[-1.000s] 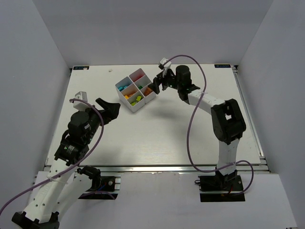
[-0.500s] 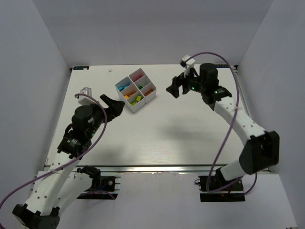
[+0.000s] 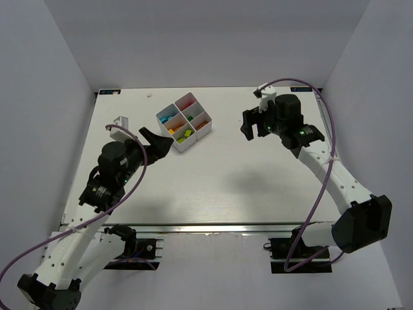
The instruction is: Sort the legos into containers by color
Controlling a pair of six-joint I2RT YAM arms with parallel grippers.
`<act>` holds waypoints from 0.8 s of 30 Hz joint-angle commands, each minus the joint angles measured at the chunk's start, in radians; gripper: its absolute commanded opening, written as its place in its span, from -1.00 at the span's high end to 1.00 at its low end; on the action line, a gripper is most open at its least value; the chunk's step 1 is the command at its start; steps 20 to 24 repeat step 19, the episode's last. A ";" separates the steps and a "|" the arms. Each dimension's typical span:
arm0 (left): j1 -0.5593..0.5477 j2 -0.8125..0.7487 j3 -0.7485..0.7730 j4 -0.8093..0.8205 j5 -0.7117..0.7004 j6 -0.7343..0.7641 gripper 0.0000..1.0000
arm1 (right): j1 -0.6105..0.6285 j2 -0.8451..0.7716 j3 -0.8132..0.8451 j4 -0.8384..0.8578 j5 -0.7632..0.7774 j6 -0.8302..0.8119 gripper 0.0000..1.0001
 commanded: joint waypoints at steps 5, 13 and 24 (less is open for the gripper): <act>-0.002 -0.038 0.003 -0.017 0.015 0.001 -0.96 | -0.035 -0.054 -0.004 -0.006 0.048 0.039 -0.79; -0.002 -0.070 -0.010 -0.036 0.003 -0.008 -0.96 | -0.052 -0.095 -0.061 0.037 0.084 0.045 -0.79; -0.002 -0.087 -0.031 -0.029 -0.005 -0.013 -0.96 | -0.056 -0.115 -0.101 0.054 0.074 0.026 -0.79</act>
